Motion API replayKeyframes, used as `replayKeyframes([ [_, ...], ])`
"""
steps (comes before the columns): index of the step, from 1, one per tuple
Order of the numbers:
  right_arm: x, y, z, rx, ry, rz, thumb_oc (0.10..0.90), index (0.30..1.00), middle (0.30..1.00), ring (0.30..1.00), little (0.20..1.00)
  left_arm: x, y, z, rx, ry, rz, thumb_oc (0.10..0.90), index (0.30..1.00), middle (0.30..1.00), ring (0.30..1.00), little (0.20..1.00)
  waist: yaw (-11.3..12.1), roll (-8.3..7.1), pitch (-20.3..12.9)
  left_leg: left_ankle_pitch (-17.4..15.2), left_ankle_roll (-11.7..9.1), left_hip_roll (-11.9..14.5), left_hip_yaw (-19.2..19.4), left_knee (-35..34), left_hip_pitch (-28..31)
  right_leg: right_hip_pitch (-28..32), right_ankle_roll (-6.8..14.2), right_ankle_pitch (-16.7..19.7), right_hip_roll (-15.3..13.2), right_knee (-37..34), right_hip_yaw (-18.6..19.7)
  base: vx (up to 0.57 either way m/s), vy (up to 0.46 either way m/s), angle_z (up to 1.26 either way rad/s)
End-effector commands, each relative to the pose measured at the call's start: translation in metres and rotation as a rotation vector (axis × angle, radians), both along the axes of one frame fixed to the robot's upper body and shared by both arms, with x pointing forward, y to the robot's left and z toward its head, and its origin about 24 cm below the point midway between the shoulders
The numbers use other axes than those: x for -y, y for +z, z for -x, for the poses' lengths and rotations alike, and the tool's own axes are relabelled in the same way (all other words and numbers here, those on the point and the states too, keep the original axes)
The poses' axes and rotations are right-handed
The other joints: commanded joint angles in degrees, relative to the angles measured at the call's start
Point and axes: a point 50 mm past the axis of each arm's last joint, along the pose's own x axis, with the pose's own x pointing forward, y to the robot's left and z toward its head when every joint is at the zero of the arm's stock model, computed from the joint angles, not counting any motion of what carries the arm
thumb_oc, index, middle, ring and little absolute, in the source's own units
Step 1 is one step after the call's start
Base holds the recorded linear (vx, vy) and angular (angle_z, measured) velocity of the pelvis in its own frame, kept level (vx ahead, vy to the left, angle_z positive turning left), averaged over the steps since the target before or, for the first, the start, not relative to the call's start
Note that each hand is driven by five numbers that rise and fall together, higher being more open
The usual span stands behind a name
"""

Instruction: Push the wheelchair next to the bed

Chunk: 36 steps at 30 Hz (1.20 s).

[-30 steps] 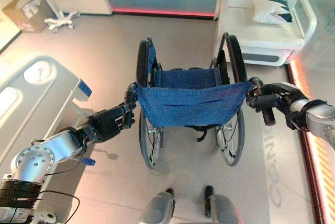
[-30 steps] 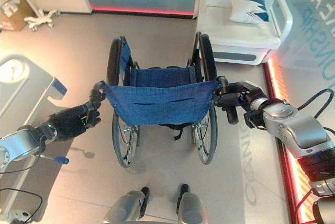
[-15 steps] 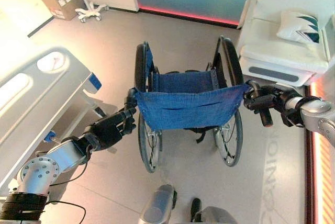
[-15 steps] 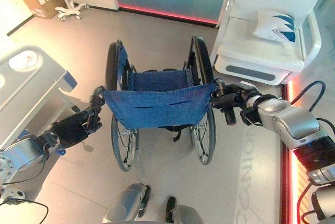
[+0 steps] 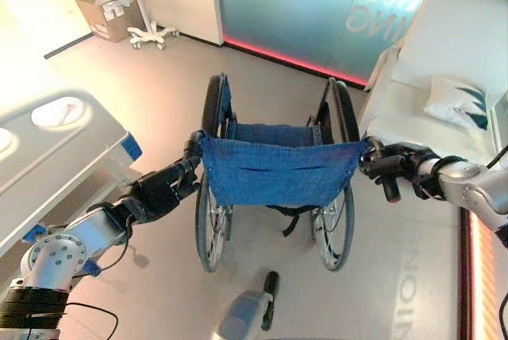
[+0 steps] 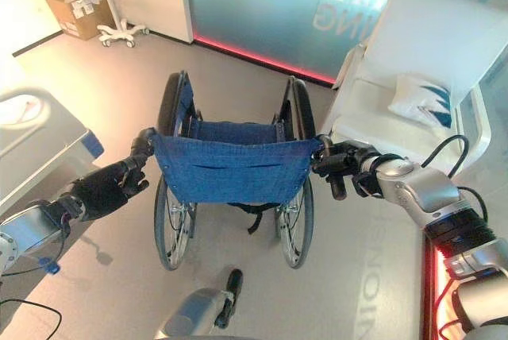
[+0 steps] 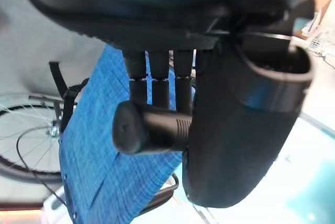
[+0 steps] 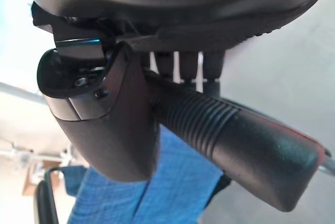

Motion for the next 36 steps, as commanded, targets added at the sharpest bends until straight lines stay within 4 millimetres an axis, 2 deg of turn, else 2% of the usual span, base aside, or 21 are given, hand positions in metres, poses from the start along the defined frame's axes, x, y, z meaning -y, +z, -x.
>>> replayKeyframes([
  [1, -0.091, 0.088, -0.017, 0.457, 0.476, -0.054, 0.4, 0.3, 0.3, 0.3, 0.3, 0.008, 0.068, -0.019, 0.298, -0.158, 0.026, 0.4, 0.3, 0.3, 0.3, 0.3, 3.1, -0.21, -8.64, -0.35, -2.76, -2.58, -1.93, -3.96, 0.97, -4.71, 7.44, 31.22, 3.21, 6.04, 4.44, 0.38, 0.006, 0.3],
  [3, -0.09, 0.086, -0.018, 0.449, 0.477, -0.043, 0.4, 0.3, 0.3, 0.3, 0.3, 0.009, 0.072, -0.021, 0.29, -0.161, 0.025, 0.4, 0.3, 0.3, 0.3, 0.3, 2.23, 0.2, -8.71, -1.03, -2.96, -2.66, -3.04, -3.0, 1.34, -6.24, 6.34, 28.36, 2.05, 3.84, 4.77, 0.33, 0.002, 0.17],
  [5, -0.087, 0.092, -0.017, 0.451, 0.477, -0.029, 0.4, 0.3, 0.3, 0.3, 0.3, 0.011, 0.078, -0.022, 0.287, -0.17, 0.022, 0.4, 0.3, 0.3, 0.3, 0.3, 1.59, 0.46, -8.42, -1.5, -3.39, -3.36, -4.34, -0.5, 0.73, -6.3, 4.22, 23.34, -0.71, -2.4, 3.4, 0.25, -0.048, 0.05],
  [7, -0.082, 0.104, -0.016, 0.471, 0.478, -0.014, 0.4, 0.3, 0.3, 0.3, 0.3, 0.011, 0.083, -0.023, 0.296, -0.176, 0.02, 0.4, 0.3, 0.3, 0.3, 0.3, 0.56, 1.26, -7.24, -1.73, -4.43, -3.39, -6.7, 4.09, 0.07, -7.15, 0.99, 16.38, -4.51, -10.82, 0.89, 0.2, -0.136, 0.35],
  [9, -0.08, 0.113, -0.016, 0.486, 0.481, -0.009, 0.4, 0.3, 0.3, 0.3, 0.3, 0.012, 0.084, -0.025, 0.304, -0.179, 0.012, 0.4, 0.3, 0.3, 0.3, 0.3, 0.0, 2.08, -5.91, -1.83, -5.39, -3.03, -8.68, 7.72, 0.18, -8.28, -0.37, 14.3, -6.58, -15.44, 0.72, 0.22, -0.187, 0.45],
  [11, -0.084, 0.126, -0.016, 0.495, 0.485, -0.008, 0.4, 0.3, 0.3, 0.3, 0.3, 0.018, 0.086, -0.025, 0.32, -0.193, -0.008, 0.4, 0.3, 0.3, 0.3, 0.3, -0.97, 3.13, -4.11, -4.94, -6.26, -2.62, -11.82, 10.05, 3.0, -11.14, 0.99, 16.96, -11.06, -19.03, 1.74, 0.27, -0.257, 0.71],
  [13, -0.089, 0.132, -0.015, 0.499, 0.49, -0.012, 0.4, 0.3, 0.3, 0.3, 0.3, 0.02, 0.089, -0.024, 0.332, -0.2, -0.022, 0.4, 0.3, 0.3, 0.3, 0.3, -1.63, 3.25, -3.15, -7.78, -6.49, -1.8, -13.46, 10.45, 5.54, -13.23, 2.84, 20.77, -13.98, -21.02, 4.12, 0.23, -0.311, 0.72],
  [15, -0.095, 0.135, -0.013, 0.502, 0.499, -0.018, 0.4, 0.3, 0.3, 0.3, 0.3, 0.022, 0.092, -0.023, 0.341, -0.2, -0.036, 0.4, 0.3, 0.3, 0.3, 0.3, -2.19, 3.27, -2.22, -10.45, -6.72, -0.38, -15.15, 10.48, 7.77, -14.95, 4.04, 23.57, -15.67, -21.34, 6.42, 0.24, -0.376, 0.69],
  [16, -0.099, 0.137, -0.012, 0.503, 0.505, -0.02, 0.4, 0.3, 0.3, 0.3, 0.3, 0.023, 0.095, -0.022, 0.346, -0.197, -0.046, 0.4, 0.3, 0.3, 0.3, 0.3, -2.21, 3.09, -2.02, -10.98, -7.14, 1.21, -16.24, 9.8, 8.92, -15.29, 4.63, 23.31, -15.47, -21.04, 7.09, 0.16, -0.272, 0.57],
  [17, -0.099, 0.137, -0.012, 0.503, 0.505, -0.02, 0.4, 0.3, 0.3, 0.3, 0.3, 0.023, 0.095, -0.022, 0.346, -0.196, -0.046, 0.4, 0.3, 0.3, 0.3, 0.3, -2.25, 3.11, -1.96, -11.0, -7.17, 1.25, -16.28, 9.75, 9.04, -15.19, 4.6, 23.27, -15.43, -21.02, 7.05, 0.2, -0.411, 0.41],
  [18, -0.101, 0.139, -0.009, 0.501, 0.514, -0.022, 0.4, 0.3, 0.3, 0.3, 0.3, 0.026, 0.098, -0.02, 0.356, -0.2, -0.051, 0.4, 0.3, 0.3, 0.3, 0.3, -1.64, 2.27, -2.53, -11.28, -7.85, 3.06, -17.39, 9.03, 9.53, -14.0, 5.04, 22.4, -15.05, -22.47, 5.9, 0.18, -0.41, 0.35],
  [20, -0.101, 0.139, -0.009, 0.499, 0.521, -0.015, 0.4, 0.3, 0.3, 0.3, 0.3, 0.027, 0.099, -0.017, 0.36, -0.194, -0.053, 0.4, 0.3, 0.3, 0.3, 0.3, -1.19, 1.78, -3.01, -9.85, -8.48, 4.53, -18.2, 9.2, 9.4, -13.44, 4.69, 21.63, -14.18, -22.56, 5.17, 0.18, -0.401, 0.36],
  [24, -0.102, 0.137, -0.006, 0.497, 0.541, -0.007, 0.4, 0.3, 0.3, 0.3, 0.3, 0.028, 0.096, -0.009, 0.355, -0.164, -0.052, 0.4, 0.3, 0.3, 0.3, 0.3, -0.38, -0.17, -3.1, -5.84, -9.1, 8.34, -17.81, 11.84, 8.42, -11.49, 1.83, 19.31, -11.3, -22.62, 3.21, 0.19, -0.413, 0.32],
  [26, -0.104, 0.135, -0.006, 0.498, 0.543, -0.007, 0.4, 0.3, 0.3, 0.3, 0.3, 0.027, 0.092, -0.008, 0.355, -0.16, -0.046, 0.4, 0.3, 0.3, 0.3, 0.3, -0.38, -0.81, -2.91, -4.55, -8.64, 9.03, -16.27, 14.27, 7.47, -10.76, 0.31, 18.78, -9.68, -22.81, 2.39, 0.16, -0.421, 0.3],
  [27, -0.107, 0.133, -0.008, 0.492, 0.541, -0.004, 0.4, 0.3, 0.3, 0.3, 0.3, 0.028, 0.087, -0.007, 0.355, -0.165, -0.036, 0.4, 0.3, 0.3, 0.3, 0.3, -0.5, -1.31, -2.55, -2.5, -8.53, 9.55, -13.51, 19.12, 5.92, -10.1, -1.28, 18.48, -8.39, -23.02, 1.07, 0.12, -0.336, 0.29],
  [30, -0.107, 0.129, -0.009, 0.481, 0.543, 0.004, 0.4, 0.3, 0.3, 0.3, 0.3, 0.028, 0.082, -0.006, 0.351, -0.171, -0.029, 0.4, 0.3, 0.3, 0.3, 0.3, -0.33, -1.74, -2.14, -2.21, -8.23, 9.16, -10.97, 25.31, 3.35, -9.1, -2.45, 18.6, -7.71, -23.59, -1.02, 0.1, -0.256, 0.28],
  [32, -0.109, 0.125, -0.008, 0.472, 0.549, 0.01, 0.4, 0.3, 0.3, 0.3, 0.3, 0.031, 0.076, -0.005, 0.35, -0.174, -0.019, 0.4, 0.3, 0.3, 0.3, 0.3, 0.19, -1.66, -1.88, -2.3, -7.97, 7.42, -10.1, 28.07, 1.65, -8.12, -3.04, 18.64, -7.33, -24.13, -3.04, 0.12, -0.147, 0.14],
  [33, -0.112, 0.123, -0.009, 0.467, 0.557, 0.016, 0.4, 0.3, 0.3, 0.3, 0.3, 0.03, 0.075, -0.004, 0.354, -0.169, -0.013, 0.4, 0.3, 0.3, 0.3, 0.3, 0.89, -1.12, -1.92, -3.18, -7.67, 4.75, -10.28, 25.4, 2.1, -7.73, -2.73, 18.59, -7.03, -24.41, -3.72, 0.16, -0.081, 0.13],
  [34, -0.115, 0.123, -0.01, 0.464, 0.563, 0.019, 0.4, 0.3, 0.3, 0.3, 0.3, 0.03, 0.075, -0.004, 0.358, -0.163, -0.009, 0.4, 0.3, 0.3, 0.3, 0.3, 1.25, -0.58, -1.98, -2.82, -8.01, 3.92, -9.59, 21.67, 3.3, -7.23, -2.61, 18.39, -6.51, -24.75, -4.6, 0.21, -0.082, 0.18],
  [36, -0.121, 0.123, -0.015, 0.463, 0.558, 0.036, 0.4, 0.3, 0.3, 0.3, 0.3, 0.032, 0.079, -0.006, 0.365, -0.162, 0.007, 0.4, 0.3, 0.3, 0.3, 0.3, 1.9, 0.48, -1.97, 0.15, -9.49, 3.96, -7.99, 12.65, 4.35, -5.46, -2.82, 17.72, -5.05, -26.27, -6.23, 0.2, -0.066, 0.01],
])
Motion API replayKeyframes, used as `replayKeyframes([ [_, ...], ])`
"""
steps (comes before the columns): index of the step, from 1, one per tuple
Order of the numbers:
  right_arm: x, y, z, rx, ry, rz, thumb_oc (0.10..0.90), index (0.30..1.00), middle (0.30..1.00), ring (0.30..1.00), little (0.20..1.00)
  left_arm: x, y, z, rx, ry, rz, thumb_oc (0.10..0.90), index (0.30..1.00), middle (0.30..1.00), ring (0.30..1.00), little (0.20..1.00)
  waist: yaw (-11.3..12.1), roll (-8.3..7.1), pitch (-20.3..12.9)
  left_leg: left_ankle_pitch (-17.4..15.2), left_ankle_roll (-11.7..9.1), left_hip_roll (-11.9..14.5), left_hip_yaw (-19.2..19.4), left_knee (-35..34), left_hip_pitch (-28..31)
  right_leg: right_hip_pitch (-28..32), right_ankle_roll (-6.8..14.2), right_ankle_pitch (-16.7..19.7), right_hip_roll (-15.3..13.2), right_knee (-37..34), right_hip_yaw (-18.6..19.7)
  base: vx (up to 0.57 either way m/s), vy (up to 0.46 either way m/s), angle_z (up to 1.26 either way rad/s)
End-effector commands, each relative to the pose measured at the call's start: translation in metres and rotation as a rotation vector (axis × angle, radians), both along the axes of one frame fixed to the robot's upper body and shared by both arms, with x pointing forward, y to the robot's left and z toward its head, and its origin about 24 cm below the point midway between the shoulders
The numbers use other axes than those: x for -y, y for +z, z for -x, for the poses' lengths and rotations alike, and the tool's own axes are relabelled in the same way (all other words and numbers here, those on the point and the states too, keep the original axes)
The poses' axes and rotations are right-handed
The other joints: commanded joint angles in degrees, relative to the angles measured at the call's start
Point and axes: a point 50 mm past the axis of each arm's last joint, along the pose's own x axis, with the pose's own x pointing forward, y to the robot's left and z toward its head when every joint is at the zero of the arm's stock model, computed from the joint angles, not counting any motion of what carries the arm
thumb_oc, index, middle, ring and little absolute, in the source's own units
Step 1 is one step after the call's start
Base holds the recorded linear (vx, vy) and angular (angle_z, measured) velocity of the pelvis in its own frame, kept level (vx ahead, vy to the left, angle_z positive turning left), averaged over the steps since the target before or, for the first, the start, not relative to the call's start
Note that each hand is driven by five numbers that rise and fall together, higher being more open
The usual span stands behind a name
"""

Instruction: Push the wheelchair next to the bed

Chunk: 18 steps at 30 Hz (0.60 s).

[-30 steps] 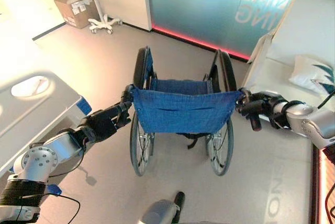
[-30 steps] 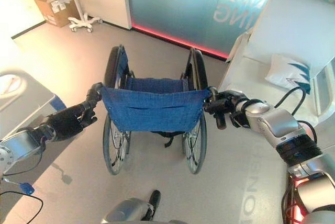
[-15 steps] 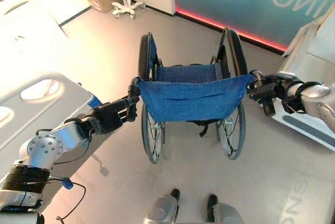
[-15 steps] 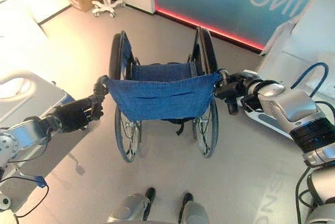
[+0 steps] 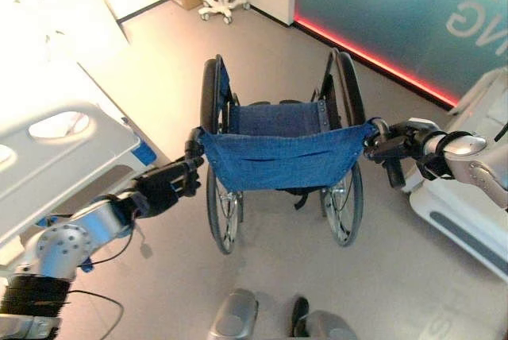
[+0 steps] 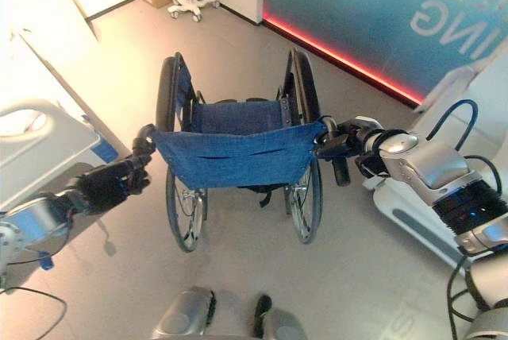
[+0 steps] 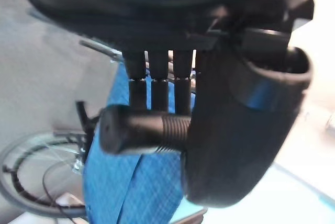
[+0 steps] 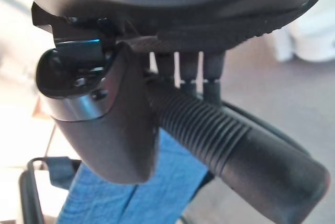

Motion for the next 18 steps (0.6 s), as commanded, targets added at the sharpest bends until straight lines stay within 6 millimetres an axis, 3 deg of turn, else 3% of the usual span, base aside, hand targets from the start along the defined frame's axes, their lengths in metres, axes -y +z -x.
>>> replayKeyframes([
  [1, -0.111, 0.081, -0.004, 0.392, 0.518, -0.092, 0.4, 0.3, 0.3, 0.3, 0.3, 0.028, 0.079, -0.01, 0.38, -0.191, 0.064, 0.4, 0.3, 0.3, 0.3, 0.3, 5.31, -1.02, -9.39, 6.23, 2.12, -2.14, 4.5, -7.64, -0.35, -0.09, 3.32, 3.32, 1.68, 0.76, 2.99, 0.23, -0.065, 0.15],
  [3, -0.113, 0.083, -0.007, 0.394, 0.511, -0.089, 0.4, 0.3, 0.3, 0.3, 0.3, 0.028, 0.08, -0.01, 0.383, -0.187, 0.077, 0.4, 0.3, 0.3, 0.3, 0.3, 6.63, -0.27, -9.57, 8.33, 1.78, -3.89, 5.7, -13.97, -2.3, 1.45, 3.15, 2.71, 3.28, -0.23, 2.88, 0.27, -0.091, 0.29],
  [5, -0.111, 0.083, -0.009, 0.395, 0.505, -0.082, 0.4, 0.3, 0.3, 0.3, 0.3, 0.027, 0.077, -0.012, 0.384, -0.188, 0.084, 0.4, 0.3, 0.3, 0.3, 0.3, 7.84, 0.51, -9.76, 12.48, 1.59, -4.89, 12.61, -18.73, -6.05, 4.37, 2.1, 0.35, 6.09, -0.07, 2.41, 0.35, -0.156, 0.28],
  [7, -0.107, 0.081, -0.009, 0.396, 0.491, -0.08, 0.4, 0.3, 0.3, 0.3, 0.3, 0.028, 0.074, -0.013, 0.383, -0.195, 0.086, 0.4, 0.3, 0.3, 0.3, 0.3, 8.16, 0.37, -10.08, 13.13, 2.16, -5.28, 17.45, -18.11, -8.2, 5.53, 1.42, -0.9, 7.49, 0.4, 1.85, 0.34, -0.161, 0.08],
  [8, -0.102, 0.079, -0.011, 0.397, 0.476, -0.08, 0.4, 0.3, 0.3, 0.3, 0.3, 0.028, 0.071, -0.016, 0.382, -0.205, 0.084, 0.4, 0.3, 0.3, 0.3, 0.3, 7.93, -0.18, -10.81, 10.43, 2.87, -6.21, 21.83, -17.44, -8.29, 6.24, 1.08, -3.17, 8.66, 1.84, 1.12, 0.45, -0.166, -0.13],
  [11, -0.098, 0.074, -0.016, 0.391, 0.464, -0.102, 0.4, 0.3, 0.3, 0.3, 0.3, 0.025, 0.072, -0.021, 0.386, -0.216, 0.069, 0.4, 0.3, 0.3, 0.3, 0.3, 8.1, -1.12, -12.07, 3.91, 6.11, -6.95, 23.26, -17.63, -6.69, 6.19, 0.7, -6.6, 9.17, 5.17, -0.24, 0.39, -0.069, 0.05],
  [12, -0.099, 0.072, -0.019, 0.384, 0.464, -0.12, 0.4, 0.3, 0.3, 0.3, 0.3, 0.024, 0.075, -0.022, 0.387, -0.219, 0.064, 0.4, 0.3, 0.3, 0.3, 0.3, 8.75, -1.57, -12.74, 2.05, 8.09, -7.41, 23.09, -18.45, -5.76, 6.17, 1.19, -6.86, 9.1, 7.22, -1.41, 0.3, -0.014, 0.04],
  [13, -0.1, 0.071, -0.02, 0.376, 0.466, -0.126, 0.4, 0.3, 0.3, 0.3, 0.3, 0.024, 0.077, -0.023, 0.383, -0.219, 0.066, 0.4, 0.3, 0.3, 0.3, 0.3, 9.13, -2.19, -13.19, 0.87, 9.05, -7.72, 23.44, -17.61, -5.53, 6.34, 2.14, -5.47, 8.42, 8.79, -2.26, 0.48, -0.005, 0.24],
  [14, -0.098, 0.066, -0.021, 0.366, 0.467, -0.122, 0.4, 0.3, 0.3, 0.3, 0.3, 0.021, 0.079, -0.022, 0.372, -0.21, 0.062, 0.4, 0.3, 0.3, 0.3, 0.3, 9.71, -3.25, -13.76, -0.56, 10.72, -8.7, 23.22, -17.64, -4.78, 6.05, 5.64, -0.12, 7.3, 13.26, -2.33, 0.4, 0.009, 0.29],
  [15, -0.097, 0.065, -0.021, 0.365, 0.467, -0.121, 0.4, 0.3, 0.3, 0.3, 0.3, 0.02, 0.08, -0.022, 0.37, -0.209, 0.06, 0.4, 0.3, 0.3, 0.3, 0.3, 9.77, -3.42, -13.85, -0.58, 10.89, -8.88, 23.09, -17.88, -4.6, 5.94, 6.18, 0.64, 7.13, 13.76, -2.29, 0.48, 0.051, 0.4],
  [16, -0.095, 0.063, -0.021, 0.368, 0.464, -0.119, 0.4, 0.3, 0.3, 0.3, 0.3, 0.016, 0.081, -0.021, 0.365, -0.206, 0.051, 0.4, 0.3, 0.3, 0.3, 0.3, 10.02, -3.73, -14.01, -0.77, 11.85, -9.17, 22.64, -18.83, -3.33, 4.8, 10.18, 7.07, 6.21, 21.4, -2.01, 0.27, 0.034, 0.4],
  [17, -0.094, 0.063, -0.021, 0.37, 0.464, -0.12, 0.4, 0.3, 0.3, 0.3, 0.3, 0.015, 0.081, -0.021, 0.366, -0.205, 0.049, 0.4, 0.3, 0.3, 0.3, 0.3, 10.14, -3.65, -14.16, -0.51, 11.84, -8.91, 22.63, -19.04, -3.31, 4.48, 10.48, 8.08, 6.32, 21.92, -1.95, 0.32, 0.027, 0.5],
  [18, -0.095, 0.064, -0.021, 0.377, 0.462, -0.124, 0.4, 0.3, 0.3, 0.3, 0.3, 0.014, 0.083, -0.021, 0.37, -0.205, 0.043, 0.4, 0.3, 0.3, 0.3, 0.3, 10.13, -3.87, -14.14, -0.47, 11.9, -8.95, 22.06, -19.26, -2.85, 3.74, 12.31, 10.69, 6.23, 24.4, -1.28, 0.22, -0.018, 0.66],
])
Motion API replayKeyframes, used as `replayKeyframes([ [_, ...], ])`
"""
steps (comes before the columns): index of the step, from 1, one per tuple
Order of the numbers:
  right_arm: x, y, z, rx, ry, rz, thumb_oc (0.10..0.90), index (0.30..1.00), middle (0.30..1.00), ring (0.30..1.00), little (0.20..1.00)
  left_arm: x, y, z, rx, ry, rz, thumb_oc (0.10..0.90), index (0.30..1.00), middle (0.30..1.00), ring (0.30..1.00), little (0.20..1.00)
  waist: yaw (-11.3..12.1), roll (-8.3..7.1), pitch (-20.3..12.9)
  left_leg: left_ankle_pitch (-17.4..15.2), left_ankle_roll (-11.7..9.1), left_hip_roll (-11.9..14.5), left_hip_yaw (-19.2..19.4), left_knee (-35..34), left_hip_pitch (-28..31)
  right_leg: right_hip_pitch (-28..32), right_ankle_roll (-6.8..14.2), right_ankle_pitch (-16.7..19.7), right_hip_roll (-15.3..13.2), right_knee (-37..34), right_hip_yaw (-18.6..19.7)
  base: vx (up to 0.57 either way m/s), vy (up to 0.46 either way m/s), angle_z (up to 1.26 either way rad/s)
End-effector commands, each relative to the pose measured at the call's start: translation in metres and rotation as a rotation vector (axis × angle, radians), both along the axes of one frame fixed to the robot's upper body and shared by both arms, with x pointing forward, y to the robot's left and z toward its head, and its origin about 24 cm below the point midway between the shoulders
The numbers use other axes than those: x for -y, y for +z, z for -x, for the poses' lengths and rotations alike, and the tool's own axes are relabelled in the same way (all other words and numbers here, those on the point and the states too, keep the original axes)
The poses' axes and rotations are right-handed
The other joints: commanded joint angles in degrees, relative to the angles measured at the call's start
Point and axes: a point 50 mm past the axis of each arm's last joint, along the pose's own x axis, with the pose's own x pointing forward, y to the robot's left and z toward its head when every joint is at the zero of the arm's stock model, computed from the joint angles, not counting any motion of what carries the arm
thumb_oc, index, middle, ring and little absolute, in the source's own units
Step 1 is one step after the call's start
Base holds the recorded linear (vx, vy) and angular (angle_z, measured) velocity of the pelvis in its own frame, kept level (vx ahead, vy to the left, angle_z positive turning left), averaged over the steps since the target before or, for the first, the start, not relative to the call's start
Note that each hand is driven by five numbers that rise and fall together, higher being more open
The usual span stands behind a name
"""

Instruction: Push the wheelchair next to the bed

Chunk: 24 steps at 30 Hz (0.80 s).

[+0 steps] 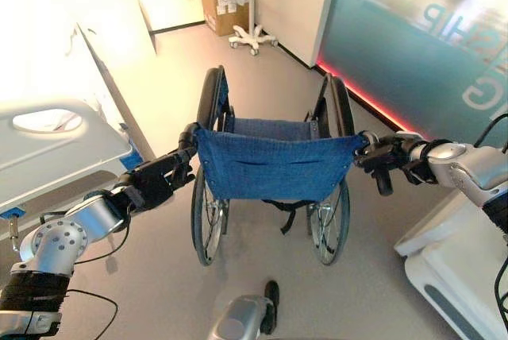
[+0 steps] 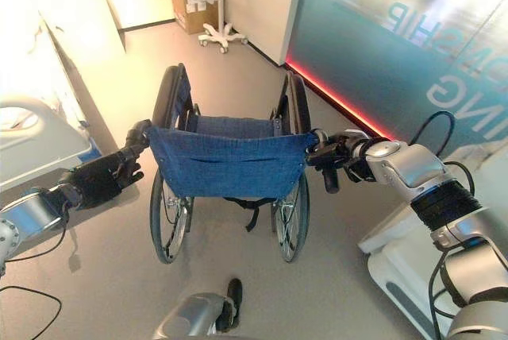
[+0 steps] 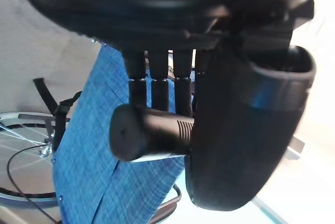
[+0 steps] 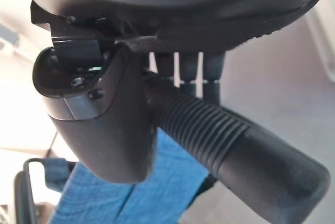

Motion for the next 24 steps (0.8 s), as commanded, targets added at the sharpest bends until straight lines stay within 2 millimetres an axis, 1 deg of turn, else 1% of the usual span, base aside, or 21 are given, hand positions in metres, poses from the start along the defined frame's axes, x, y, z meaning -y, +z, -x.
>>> replayKeyframes([
  [1, -0.093, 0.084, -0.011, 0.45, 0.485, -0.081, 0.4, 0.3, 0.3, 0.3, 0.3, 0.018, 0.07, -0.007, 0.328, -0.221, 0.04, 0.4, 0.3, 0.3, 0.3, 0.3, 7.4, -1.68, -7.07, -1.98, -4.57, -2.46, 0.44, -2.69, 0.99, -0.66, 9.07, 29.54, 0.94, 5.66, 6.73, 0.34, -0.062, 0.64],
  [2, -0.091, 0.083, -0.011, 0.444, 0.475, -0.083, 0.4, 0.3, 0.3, 0.3, 0.3, 0.017, 0.077, -0.008, 0.339, -0.233, 0.042, 0.4, 0.3, 0.3, 0.3, 0.3, 6.88, -2.25, -7.17, -2.15, -4.48, -2.99, -1.63, -2.15, 1.24, -1.29, 10.83, 33.36, 1.63, 8.54, 10.72, 0.25, -0.062, 0.58],
  [3, -0.091, 0.083, -0.011, 0.445, 0.475, -0.083, 0.4, 0.3, 0.3, 0.3, 0.3, 0.017, 0.078, -0.008, 0.34, -0.234, 0.042, 0.4, 0.3, 0.3, 0.3, 0.3, 6.96, -2.13, -7.35, -1.92, -4.57, -2.72, -1.73, -2.23, 1.09, -1.45, 10.79, 33.92, 1.93, 8.31, 11.02, 0.29, -0.11, 0.44],
  [4, -0.087, 0.081, -0.011, 0.44, 0.46, -0.078, 0.4, 0.3, 0.3, 0.3, 0.3, 0.019, 0.083, -0.01, 0.342, -0.249, 0.046, 0.4, 0.3, 0.3, 0.3, 0.3, 6.13, -2.04, -7.64, -1.69, -4.89, -3.08, -4.52, -1.91, 1.27, -2.12, 10.63, 35.36, 2.55, 8.34, 15.95, 0.26, -0.104, 0.34],
  [5, -0.084, 0.079, -0.011, 0.437, 0.453, -0.073, 0.4, 0.3, 0.3, 0.3, 0.3, 0.021, 0.087, -0.011, 0.342, -0.262, 0.047, 0.4, 0.3, 0.3, 0.3, 0.3, 5.28, -2.08, -7.72, -1.71, -5.02, -3.76, -6.73, -1.96, 1.63, -2.31, 10.27, 34.32, 1.72, 7.65, 17.9, 0.34, -0.12, 0.26],
  [6, -0.081, 0.079, -0.01, 0.436, 0.446, -0.069, 0.4, 0.3, 0.3, 0.3, 0.3, 0.022, 0.09, -0.011, 0.341, -0.27, 0.049, 0.4, 0.3, 0.3, 0.3, 0.3, 4.72, -1.9, -7.96, -1.52, -5.23, -4.05, -8.39, -2.2, 1.88, -2.56, 9.66, 32.97, 0.7, 6.28, 18.42, 0.23, -0.066, 0.16],
  [7, -0.08, 0.079, -0.01, 0.435, 0.444, -0.069, 0.4, 0.3, 0.3, 0.3, 0.3, 0.023, 0.091, -0.011, 0.34, -0.272, 0.05, 0.4, 0.3, 0.3, 0.3, 0.3, 4.64, -1.7, -8.17, -1.27, -5.37, -3.89, -8.81, -2.38, 1.82, -2.75, 9.41, 32.88, 0.61, 5.61, 18.51, 0.2, -0.047, 0.35],
  [8, -0.077, 0.081, -0.009, 0.434, 0.442, -0.066, 0.4, 0.3, 0.3, 0.3, 0.3, 0.023, 0.093, -0.012, 0.339, -0.274, 0.051, 0.4, 0.3, 0.3, 0.3, 0.3, 4.17, -1.19, -8.44, -1.19, -5.74, -3.95, -10.49, -2.42, 2.1, -3.21, 8.56, 30.83, -1.12, 3.5, 18.17, 0.16, -0.049, 0.48],
  [9, -0.074, 0.083, -0.009, 0.433, 0.441, -0.062, 0.4, 0.3, 0.3, 0.3, 0.3, 0.023, 0.094, -0.013, 0.34, -0.275, 0.054, 0.4, 0.3, 0.3, 0.3, 0.3, 3.65, -0.47, -8.44, -0.87, -6.19, -3.5, -11.89, -2.56, 2.66, -3.98, 7.26, 28.62, -3.0, 1.59, 16.89, 0.33, -0.13, 0.77],
  [10, -0.069, 0.088, -0.009, 0.434, 0.439, -0.047, 0.4, 0.3, 0.3, 0.3, 0.3, 0.024, 0.093, -0.016, 0.343, -0.271, 0.06, 0.4, 0.3, 0.3, 0.3, 0.3, 2.16, 1.47, -8.01, -1.3, -7.53, -1.98, -15.32, -2.9, 5.04, -7.24, 4.3, 21.74, -6.7, -3.29, 15.29, 0.32, -0.183, 0.69],
  [11, -0.067, 0.091, -0.008, 0.437, 0.439, -0.039, 0.4, 0.3, 0.3, 0.3, 0.3, 0.027, 0.094, -0.017, 0.348, -0.268, 0.063, 0.4, 0.3, 0.3, 0.3, 0.3, 1.16, 2.35, -7.35, -1.69, -8.26, -1.15, -17.13, -2.88, 6.5, -9.18, 3.35, 19.83, -7.71, -6.2, 15.49, 0.32, -0.213, 0.7],
  [12, -0.066, 0.093, -0.008, 0.441, 0.439, -0.035, 0.4, 0.3, 0.3, 0.3, 0.3, 0.029, 0.094, -0.018, 0.351, -0.265, 0.064, 0.4, 0.3, 0.3, 0.3, 0.3, 0.68, 2.63, -6.94, -2.14, -8.63, -0.85, -18.1, -2.7, 7.26, -10.09, 3.15, 19.74, -8.5, -7.88, 15.67, 0.19, -0.202, 0.67],
  [13, -0.064, 0.096, -0.007, 0.445, 0.437, -0.031, 0.4, 0.3, 0.3, 0.3, 0.3, 0.031, 0.096, -0.019, 0.356, -0.262, 0.066, 0.4, 0.3, 0.3, 0.3, 0.3, 0.05, 2.83, -6.37, -3.01, -9.08, -0.63, -19.49, -2.3, 8.3, -11.03, 3.22, 20.75, -9.91, -10.29, 15.84, 0.24, -0.335, 0.85],
  [14, -0.066, 0.102, -0.006, 0.458, 0.436, -0.032, 0.4, 0.3, 0.3, 0.3, 0.3, 0.036, 0.1, -0.019, 0.369, -0.261, 0.064, 0.4, 0.3, 0.3, 0.3, 0.3, -0.92, 2.99, -5.37, -5.26, -9.9, 0.57, -21.33, -2.09, 10.33, -14.2, 4.2, 24.31, -13.13, -14.02, 17.13, 0.25, -0.365, 0.94],
  [16, -0.07, 0.108, -0.004, 0.463, 0.442, -0.038, 0.4, 0.3, 0.3, 0.3, 0.3, 0.038, 0.102, -0.02, 0.373, -0.256, 0.063, 0.4, 0.3, 0.3, 0.3, 0.3, -1.45, 2.81, -4.79, -6.92, -10.35, 1.55, -22.11, -2.17, 11.88, -15.53, 5.09, 27.03, -14.86, -16.6, 18.18, 0.29, -0.373, 1.24],
  [17, -0.079, 0.114, -0.002, 0.462, 0.458, -0.046, 0.4, 0.3, 0.3, 0.3, 0.3, 0.037, 0.104, -0.021, 0.372, -0.241, 0.06, 0.4, 0.3, 0.3, 0.3, 0.3, -2.06, 2.11, -4.18, -9.4, -11.12, 3.05, -23.44, -1.94, 14.05, -17.49, 6.66, 30.44, -16.49, -18.43, 20.23, 0.32, -0.364, 1.25],
  [18, -0.082, 0.116, -0.002, 0.46, 0.462, -0.047, 0.4, 0.3, 0.3, 0.3, 0.3, 0.037, 0.105, -0.021, 0.37, -0.238, 0.06, 0.4, 0.3, 0.3, 0.3, 0.3, -2.15, 2.01, -4.09, -9.57, -11.41, 3.67, -23.86, -1.8, 14.45, -17.69, 6.98, 30.2, -16.18, -18.21, 20.54, 0.26, -0.326, 1.25],
  [19, -0.083, 0.117, -0.002, 0.46, 0.465, -0.047, 0.4, 0.3, 0.3, 0.3, 0.3, 0.037, 0.106, -0.021, 0.371, -0.234, 0.06, 0.4, 0.3, 0.3, 0.3, 0.3, -2.31, 1.75, -3.96, -9.06, -11.6, 3.66, -24.07, -1.78, 14.29, -18.07, 7.06, 30.45, -16.29, -18.09, 20.71, 0.26, -0.311, 1.25],
  [20, -0.085, 0.119, 0.0, 0.448, 0.467, -0.042, 0.4, 0.3, 0.3, 0.3, 0.3, 0.037, 0.104, -0.021, 0.363, -0.235, 0.065, 0.4, 0.3, 0.3, 0.3, 0.3, -2.66, 1.35, -4.32, -8.3, -12.49, 5.43, -25.39, -0.64, 14.39, -17.38, 7.42, 27.88, -14.64, -17.52, 21.33, 0.28, -0.344, 1.14],
  [22, -0.084, 0.12, 0.0, 0.44, 0.462, -0.039, 0.4, 0.3, 0.3, 0.3, 0.3, 0.039, 0.102, -0.02, 0.357, -0.246, 0.072, 0.4, 0.3, 0.3, 0.3, 0.3, -2.69, 1.15, -4.8, -7.05, -13.13, 7.12, -26.06, 0.77, 14.37, -16.56, 6.7, 25.91, -12.93, -16.75, 21.12, 0.32, -0.336, 0.59],
  [24, -0.083, 0.119, 0.001, 0.436, 0.459, -0.043, 0.4, 0.3, 0.3, 0.3, 0.3, 0.04, 0.1, -0.017, 0.351, -0.248, 0.072, 0.4, 0.3, 0.3, 0.3, 0.3, -2.67, 0.68, -5.13, -5.07, -13.69, 8.81, -26.17, 2.42, 14.09, -16.13, 5.28, 24.35, -11.42, -16.01, 20.29, 0.25, -0.324, 0.64],
])
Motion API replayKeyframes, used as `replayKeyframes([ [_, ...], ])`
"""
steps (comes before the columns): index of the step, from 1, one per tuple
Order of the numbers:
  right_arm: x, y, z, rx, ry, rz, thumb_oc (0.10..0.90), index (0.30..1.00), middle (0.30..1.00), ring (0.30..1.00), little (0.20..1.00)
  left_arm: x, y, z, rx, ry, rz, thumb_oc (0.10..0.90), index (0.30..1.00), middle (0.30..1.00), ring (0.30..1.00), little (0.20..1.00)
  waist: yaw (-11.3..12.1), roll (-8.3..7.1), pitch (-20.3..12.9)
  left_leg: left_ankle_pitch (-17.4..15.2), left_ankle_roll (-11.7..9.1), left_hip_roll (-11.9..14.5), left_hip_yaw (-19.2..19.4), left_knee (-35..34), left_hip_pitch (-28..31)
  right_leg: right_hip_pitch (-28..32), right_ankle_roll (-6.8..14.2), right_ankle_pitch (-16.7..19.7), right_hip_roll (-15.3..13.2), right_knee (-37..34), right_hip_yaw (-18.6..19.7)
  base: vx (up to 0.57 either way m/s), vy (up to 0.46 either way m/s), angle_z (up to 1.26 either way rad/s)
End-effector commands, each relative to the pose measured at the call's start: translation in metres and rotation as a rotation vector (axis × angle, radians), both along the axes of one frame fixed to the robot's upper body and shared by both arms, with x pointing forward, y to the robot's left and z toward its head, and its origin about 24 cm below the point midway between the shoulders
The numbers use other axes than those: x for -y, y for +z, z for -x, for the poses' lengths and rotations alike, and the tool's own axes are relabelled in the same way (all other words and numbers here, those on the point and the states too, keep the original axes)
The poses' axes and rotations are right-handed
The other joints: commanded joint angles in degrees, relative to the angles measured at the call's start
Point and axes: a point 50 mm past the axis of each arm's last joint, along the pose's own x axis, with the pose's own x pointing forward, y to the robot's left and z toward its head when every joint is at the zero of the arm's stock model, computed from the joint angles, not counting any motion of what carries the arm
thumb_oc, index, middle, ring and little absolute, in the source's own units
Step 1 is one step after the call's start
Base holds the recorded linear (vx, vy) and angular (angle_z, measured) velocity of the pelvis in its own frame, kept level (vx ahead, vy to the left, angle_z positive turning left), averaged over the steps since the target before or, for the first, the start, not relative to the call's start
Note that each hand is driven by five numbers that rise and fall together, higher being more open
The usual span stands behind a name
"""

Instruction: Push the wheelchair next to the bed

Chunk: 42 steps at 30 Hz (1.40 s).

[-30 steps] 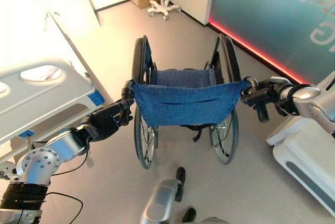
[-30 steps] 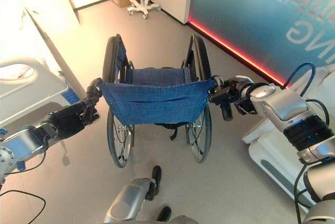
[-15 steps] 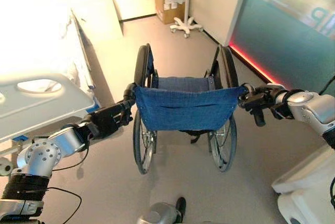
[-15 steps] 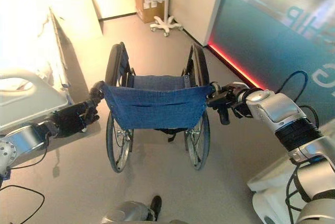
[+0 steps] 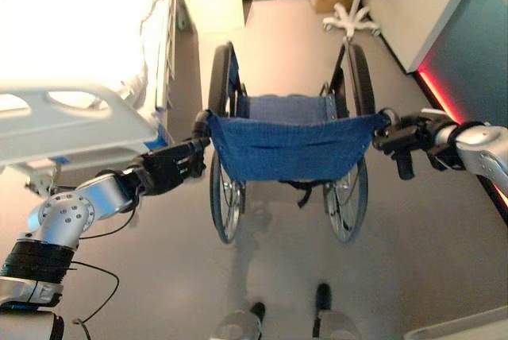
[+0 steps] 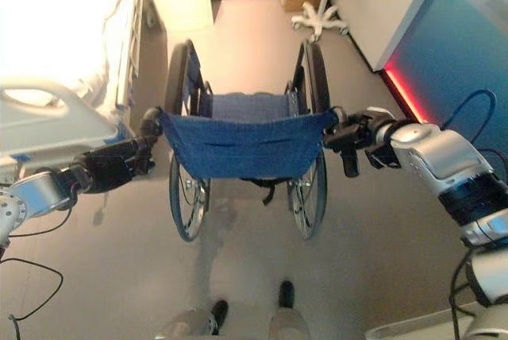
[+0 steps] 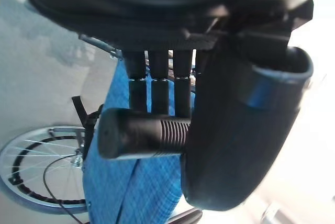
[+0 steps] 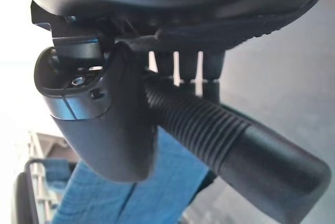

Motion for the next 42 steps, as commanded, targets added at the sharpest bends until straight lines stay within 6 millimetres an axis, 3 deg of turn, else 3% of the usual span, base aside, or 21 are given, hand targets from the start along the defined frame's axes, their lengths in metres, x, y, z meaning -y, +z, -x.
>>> replayKeyframes([
  [1, -0.1, 0.085, 0.002, 0.33, 0.49, -0.048, 0.4, 0.3, 0.3, 0.3, 0.3, 0.025, 0.079, 0.006, 0.349, -0.179, 0.091, 0.4, 0.3, 0.3, 0.3, 0.3, 4.19, -2.84, -9.27, 4.98, 1.37, 2.0, 4.8, 6.67, -0.49, -3.51, 2.35, 1.36, -0.86, 5.59, 1.53, 0.23, -0.365, 0.43],
  [5, -0.102, 0.082, 0.002, 0.323, 0.505, -0.039, 0.4, 0.3, 0.3, 0.3, 0.3, 0.018, 0.071, 0.011, 0.341, -0.16, 0.094, 0.4, 0.3, 0.3, 0.3, 0.3, 4.31, -3.88, -8.94, 9.71, 1.74, 2.47, 6.77, 16.25, -4.75, -1.64, -0.73, 0.24, 2.04, 5.2, 1.13, 0.2, -0.35, 0.14],
  [9, -0.104, 0.078, 0.006, 0.322, 0.522, -0.022, 0.4, 0.3, 0.3, 0.3, 0.3, 0.016, 0.062, 0.013, 0.337, -0.158, 0.096, 0.4, 0.3, 0.3, 0.3, 0.3, 4.42, -4.77, -7.57, 13.31, 2.07, 1.65, 9.52, 32.58, -11.54, 1.59, -4.22, -0.94, 4.93, 5.06, 0.82, 0.2, -0.282, 0.12],
  [12, -0.103, 0.077, 0.009, 0.32, 0.515, -0.021, 0.4, 0.3, 0.3, 0.3, 0.3, 0.017, 0.058, 0.015, 0.327, -0.169, 0.096, 0.4, 0.3, 0.3, 0.3, 0.3, 5.29, -4.63, -7.05, 12.71, 3.09, -1.05, 9.44, 32.74, -15.01, 3.53, -4.84, -1.83, 6.26, 5.36, 0.92, 0.24, -0.121, 0.22],
  [13, -0.104, 0.077, 0.01, 0.324, 0.518, -0.017, 0.4, 0.3, 0.3, 0.3, 0.3, 0.015, 0.058, 0.018, 0.326, -0.163, 0.097, 0.4, 0.3, 0.3, 0.3, 0.3, 6.41, -3.54, -6.75, 12.66, 3.15, -4.25, 10.75, 25.78, -15.71, 4.92, -4.59, -2.82, 7.76, 5.37, 1.38, 0.29, -0.068, 0.16],
  [16, -0.105, 0.074, 0.008, 0.328, 0.511, -0.02, 0.4, 0.3, 0.3, 0.3, 0.3, 0.015, 0.056, 0.02, 0.326, -0.171, 0.096, 0.4, 0.3, 0.3, 0.3, 0.3, 7.91, -1.33, -6.5, 17.12, 1.22, -3.74, 18.6, 7.84, -16.24, 9.5, -5.13, -5.57, 10.84, 3.95, -1.77, 0.39, -0.065, 0.0],
  [19, -0.102, 0.062, 0.007, 0.325, 0.5, -0.031, 0.4, 0.3, 0.3, 0.3, 0.3, 0.013, 0.049, 0.023, 0.337, -0.184, 0.075, 0.4, 0.3, 0.3, 0.3, 0.3, 10.24, 0.26, -6.88, 22.92, 0.46, -5.0, 20.36, -4.9, -18.58, 14.54, -5.19, -7.66, 13.21, 2.38, -1.39, 0.44, -0.012, 0.07],
  [21, -0.102, 0.054, 0.006, 0.317, 0.5, -0.036, 0.4, 0.3, 0.3, 0.3, 0.3, 0.012, 0.046, 0.024, 0.342, -0.187, 0.056, 0.4, 0.3, 0.3, 0.3, 0.3, 11.4, 0.32, -7.22, 24.45, 0.41, -5.73, 19.07, -7.5, -18.99, 16.57, -5.23, -9.09, 13.6, 2.28, -0.6, 0.41, -0.003, -0.27],
  [24, -0.109, 0.044, 0.001, 0.306, 0.507, -0.063, 0.4, 0.3, 0.3, 0.3, 0.3, 0.01, 0.051, 0.021, 0.336, -0.175, 0.025, 0.4, 0.3, 0.3, 0.3, 0.3, 12.53, -0.56, -8.86, 19.96, 2.48, -7.38, 18.61, -9.21, -17.28, 17.68, -3.49, -9.65, 12.52, 4.72, 0.16, 0.42, 0.03, -0.62],
  [25, -0.109, 0.042, -0.001, 0.303, 0.502, -0.078, 0.4, 0.3, 0.3, 0.3, 0.3, 0.011, 0.054, 0.018, 0.326, -0.175, 0.025, 0.4, 0.3, 0.3, 0.3, 0.3, 12.55, -1.11, -9.68, 17.62, 3.8, -7.8, 19.83, -8.3, -16.63, 17.61, -2.37, -8.61, 11.55, 6.74, -0.7, 0.4, 0.056, -0.42],
  [28, -0.104, 0.038, -0.002, 0.297, 0.492, -0.092, 0.4, 0.3, 0.3, 0.3, 0.3, 0.01, 0.056, 0.014, 0.308, -0.173, 0.006, 0.4, 0.3, 0.3, 0.3, 0.3, 12.38, -2.05, -11.3, 15.36, 5.39, -8.57, 20.6, -7.46, -15.67, 17.23, -0.1, -5.4, 10.47, 11.04, -0.91, 0.4, 0.081, -0.14],
  [29, -0.098, 0.037, -0.001, 0.297, 0.483, -0.103, 0.4, 0.3, 0.3, 0.3, 0.3, 0.005, 0.058, 0.011, 0.303, -0.17, -0.02, 0.4, 0.3, 0.3, 0.3, 0.3, 11.76, -2.89, -12.46, 14.15, 6.57, -9.59, 20.91, -7.77, -14.03, 16.04, 3.2, 0.93, 10.26, 16.06, -0.44, 0.37, 0.094, 0.06],
  [30, -0.097, 0.037, -0.001, 0.297, 0.482, -0.103, 0.4, 0.3, 0.3, 0.3, 0.3, 0.005, 0.058, 0.01, 0.304, -0.171, -0.02, 0.4, 0.3, 0.3, 0.3, 0.3, 11.83, -2.92, -12.5, 14.16, 6.6, -9.59, 20.93, -7.82, -14.05, 15.98, 3.25, 0.93, 10.25, 16.1, -0.41, 0.44, 0.108, 0.08],
  [32, -0.09, 0.036, 0.001, 0.3, 0.478, -0.11, 0.4, 0.3, 0.3, 0.3, 0.3, 0.0, 0.063, 0.008, 0.323, -0.159, -0.03, 0.4, 0.3, 0.3, 0.3, 0.3, 11.14, -3.05, -13.0, 12.98, 7.43, -10.1, 20.18, -7.35, -12.94, 14.12, 5.68, 6.5, 11.02, 23.37, 0.98, 0.27, 0.058, 0.15],
  [33, -0.09, 0.036, 0.001, 0.299, 0.476, -0.113, 0.4, 0.3, 0.3, 0.3, 0.3, 0.0, 0.064, 0.008, 0.326, -0.158, -0.026, 0.4, 0.3, 0.3, 0.3, 0.3, 11.04, -3.02, -13.05, 12.84, 7.53, -10.11, 20.03, -7.29, -12.76, 13.63, 6.02, 7.3, 11.14, 24.55, 1.14, 0.31, 0.046, 0.11],
  [34, -0.087, 0.035, 0.002, 0.296, 0.471, -0.121, 0.4, 0.3, 0.3, 0.3, 0.3, -0.004, 0.068, 0.006, 0.331, -0.159, -0.023, 0.4, 0.3, 0.3, 0.3, 0.3, 10.4, -2.56, -13.03, 12.17, 7.78, -10.0, 18.8, -6.97, -11.82, 11.23, 7.19, 10.32, 12.03, 30.36, 2.13, 0.26, 0.026, 0.07],
  [38, -0.082, 0.034, 0.004, 0.277, 0.475, -0.128, 0.4, 0.3, 0.3, 0.3, 0.3, -0.008, 0.069, 0.006, 0.315, -0.151, -0.029, 0.4, 0.3, 0.3, 0.3, 0.3, 8.49, -1.93, -13.0, 11.4, 7.66, -10.47, 15.79, -6.61, -10.13, 7.75, 6.27, 8.3, 11.21, 30.39, 4.1, 0.29, 0.023, 0.11],
  [40, -0.073, 0.039, 0.009, 0.275, 0.468, -0.116, 0.4, 0.3, 0.3, 0.3, 0.3, -0.01, 0.074, 0.007, 0.333, -0.141, -0.006, 0.4, 0.3, 0.3, 0.3, 0.3, 6.61, -0.79, -12.35, 10.61, 7.1, -10.68, 13.8, -4.51, -9.97, 5.96, 2.79, 1.63, 8.68, 22.18, 3.97, 0.3, 0.029, 0.21],
  [41, -0.071, 0.039, 0.01, 0.277, 0.465, -0.11, 0.4, 0.3, 0.3, 0.3, 0.3, -0.01, 0.074, 0.007, 0.339, -0.139, -0.003, 0.4, 0.3, 0.3, 0.3, 0.3, 6.21, -0.56, -12.06, 10.39, 6.93, -10.7, 13.42, -3.93, -10.01, 5.73, 2.06, 0.13, 8.21, 20.55, 3.71, 0.26, -0.002, 0.42],
  [42, -0.066, 0.043, 0.01, 0.288, 0.458, -0.095, 0.4, 0.3, 0.3, 0.3, 0.3, -0.007, 0.076, 0.006, 0.357, -0.138, 0.012, 0.4, 0.3, 0.3, 0.3, 0.3, 4.93, -0.03, -11.02, 9.79, 6.45, -10.75, 12.08, -1.63, -9.77, 4.5, 0.17, -2.75, 6.82, 13.83, 3.71, 0.22, -0.028, 0.52],
])
